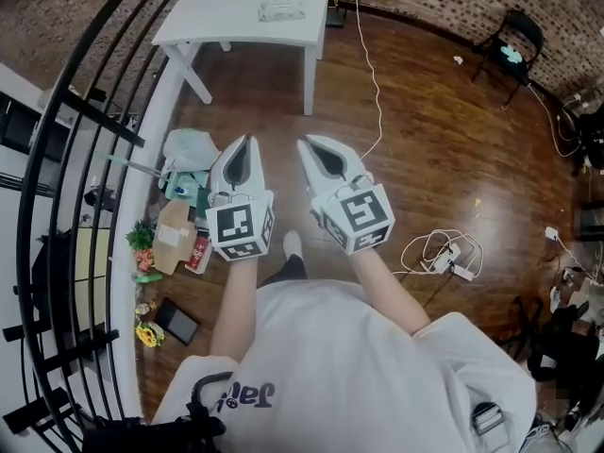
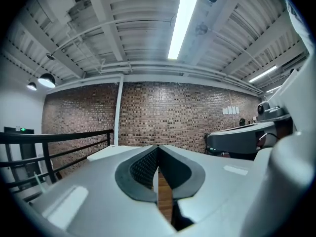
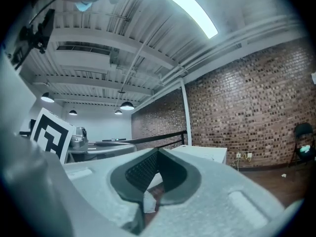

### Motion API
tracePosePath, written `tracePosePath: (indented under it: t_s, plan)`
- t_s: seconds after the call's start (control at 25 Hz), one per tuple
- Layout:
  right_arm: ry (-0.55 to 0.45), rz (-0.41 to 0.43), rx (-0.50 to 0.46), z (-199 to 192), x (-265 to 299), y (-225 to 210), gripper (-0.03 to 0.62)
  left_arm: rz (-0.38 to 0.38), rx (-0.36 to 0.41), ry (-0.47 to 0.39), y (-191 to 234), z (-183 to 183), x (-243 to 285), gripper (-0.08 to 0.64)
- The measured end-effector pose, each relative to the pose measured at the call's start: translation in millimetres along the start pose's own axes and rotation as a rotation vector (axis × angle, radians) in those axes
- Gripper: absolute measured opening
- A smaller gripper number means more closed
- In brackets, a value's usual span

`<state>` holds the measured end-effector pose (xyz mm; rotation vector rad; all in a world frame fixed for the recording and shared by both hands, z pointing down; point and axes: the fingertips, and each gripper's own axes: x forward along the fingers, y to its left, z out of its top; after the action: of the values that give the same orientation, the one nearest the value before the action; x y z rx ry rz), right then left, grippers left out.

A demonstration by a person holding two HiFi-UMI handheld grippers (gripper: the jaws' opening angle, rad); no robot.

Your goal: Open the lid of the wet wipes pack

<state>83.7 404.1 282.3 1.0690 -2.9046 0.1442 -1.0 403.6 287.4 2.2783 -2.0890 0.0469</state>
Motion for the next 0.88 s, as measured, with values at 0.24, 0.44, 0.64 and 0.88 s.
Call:
tracePosePath:
  t_s: [0.24, 0.44, 0.64, 0.88]
  plan:
    - [0.013, -0.021, -0.013, 4.1, 60.9, -8.8, -0.008, -0.030, -0.014, -0.006, 40.5, 2.1, 41.1, 0.015]
    - [-0.013, -0.048, -0.032, 10.3, 87.4, -6.8, -0.008, -0.057, -0.044, 0.012, 68.3, -0.4, 63.6, 0.015]
    - [0.030, -0.078, -0.026, -0.6, 94.0, -25.9, -0.008, -0.101, -0.050, 0.017, 57.1, -6.7, 83.0, 0.015]
    - [0.027, -0.081, -0.023, -8.2, 122.1, -39.8, -0.008, -0.088, -0.061, 0.038, 74.1, -19.2, 108.4, 0.015]
